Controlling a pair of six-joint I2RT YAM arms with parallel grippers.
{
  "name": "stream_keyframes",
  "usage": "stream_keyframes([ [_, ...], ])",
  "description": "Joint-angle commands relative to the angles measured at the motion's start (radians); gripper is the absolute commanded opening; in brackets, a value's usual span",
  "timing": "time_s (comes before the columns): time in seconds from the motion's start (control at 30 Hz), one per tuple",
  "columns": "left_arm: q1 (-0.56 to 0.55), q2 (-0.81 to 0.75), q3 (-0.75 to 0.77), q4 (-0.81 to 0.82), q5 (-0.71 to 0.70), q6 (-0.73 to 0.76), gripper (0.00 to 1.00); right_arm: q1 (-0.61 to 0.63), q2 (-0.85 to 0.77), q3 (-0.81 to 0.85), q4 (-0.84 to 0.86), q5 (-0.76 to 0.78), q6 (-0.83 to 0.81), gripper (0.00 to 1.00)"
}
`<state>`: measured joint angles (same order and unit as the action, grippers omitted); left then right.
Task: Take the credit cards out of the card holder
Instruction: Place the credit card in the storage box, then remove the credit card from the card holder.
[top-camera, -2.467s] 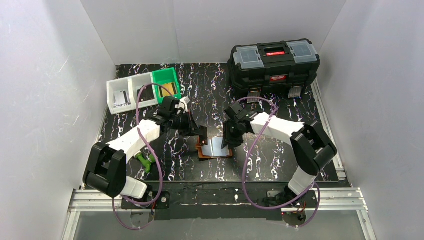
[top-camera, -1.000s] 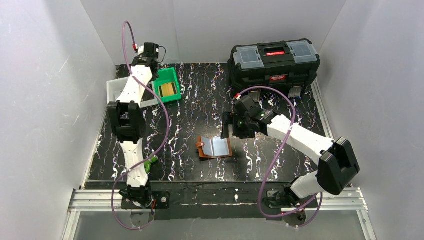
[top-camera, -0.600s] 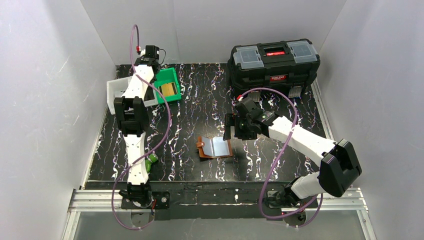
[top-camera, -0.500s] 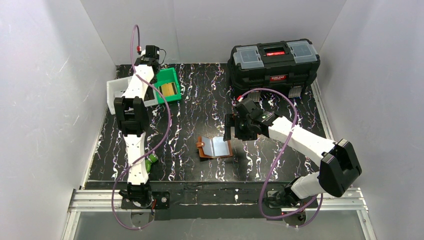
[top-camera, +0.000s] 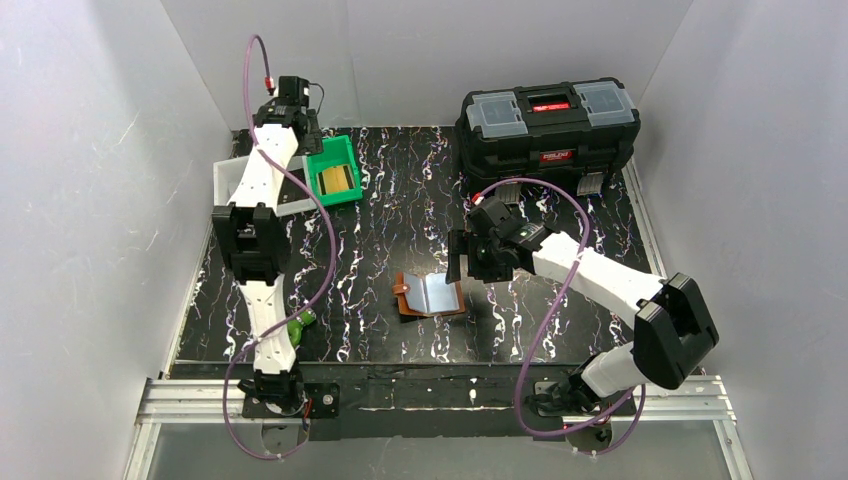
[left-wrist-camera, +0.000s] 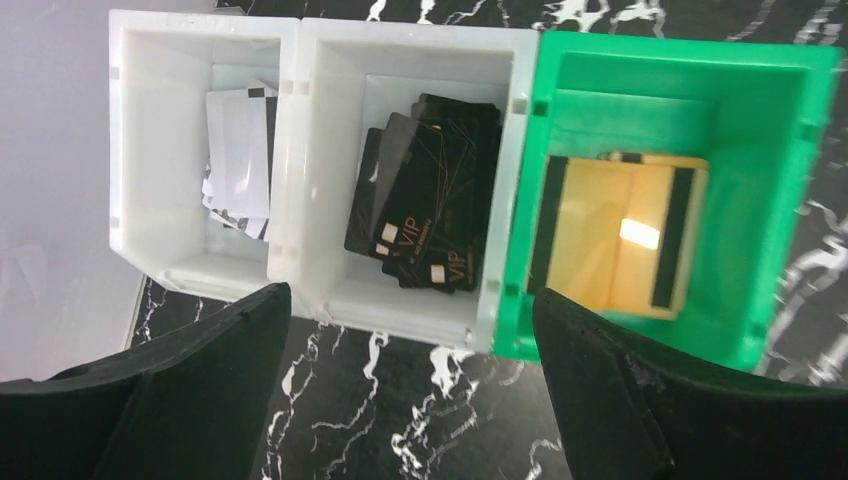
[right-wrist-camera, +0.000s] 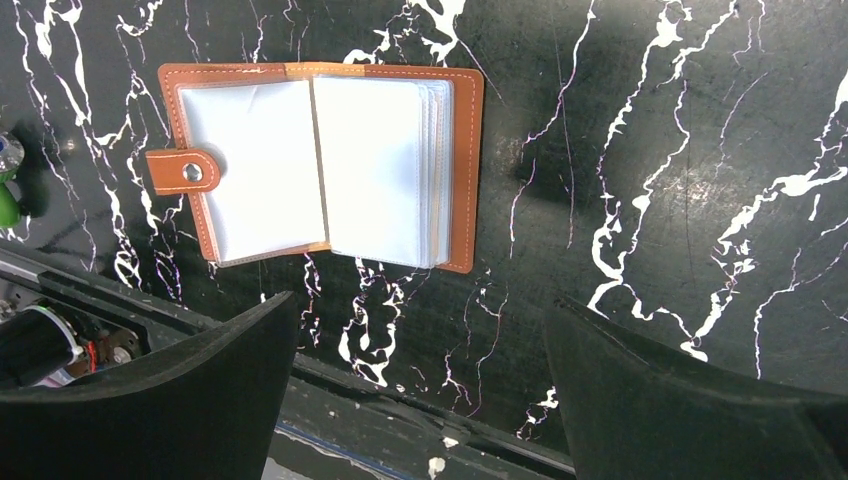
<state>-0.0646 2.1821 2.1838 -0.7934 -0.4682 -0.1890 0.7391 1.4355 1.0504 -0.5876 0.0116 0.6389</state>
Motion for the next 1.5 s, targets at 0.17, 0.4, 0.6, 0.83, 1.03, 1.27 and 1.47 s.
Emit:
stream_keyframes([
  [0.17,-0.175,-0.327,-0.285,-0.049,0.229,-0.140,0.90,-0.011,0.022,-0.010,0.039,-0.004,0.004,0.93],
  [0.4,-0.340,-0.521,-0.599,0.026,0.442,-0.275,0.81,-0.036,-0.003,-0.067,0.060,-0.004,0.012,0.85],
  [0.6,-0.461,-0.646,-0.836,0.135,0.592,-0.385,0.73,-0.048,-0.003,-0.098,0.087,-0.012,0.031,0.84],
  [0.83,-0.550,-0.702,-1.006,0.255,0.676,-0.464,0.61,-0.049,0.028,-0.098,0.109,-0.054,0.040,0.80],
  [1.03,-0.578,-0.703,-1.106,0.357,0.717,-0.500,0.45,-0.049,0.064,-0.089,0.119,-0.075,0.047,0.70],
  [1.27,-0.578,-0.663,-1.184,0.359,0.647,-0.473,0.13,-0.047,0.106,-0.060,0.125,-0.103,0.056,0.59],
  [1.47,-0.578,-0.599,-1.232,0.366,0.591,-0.448,0.00,-0.032,0.164,-0.019,0.127,-0.141,0.066,0.48],
])
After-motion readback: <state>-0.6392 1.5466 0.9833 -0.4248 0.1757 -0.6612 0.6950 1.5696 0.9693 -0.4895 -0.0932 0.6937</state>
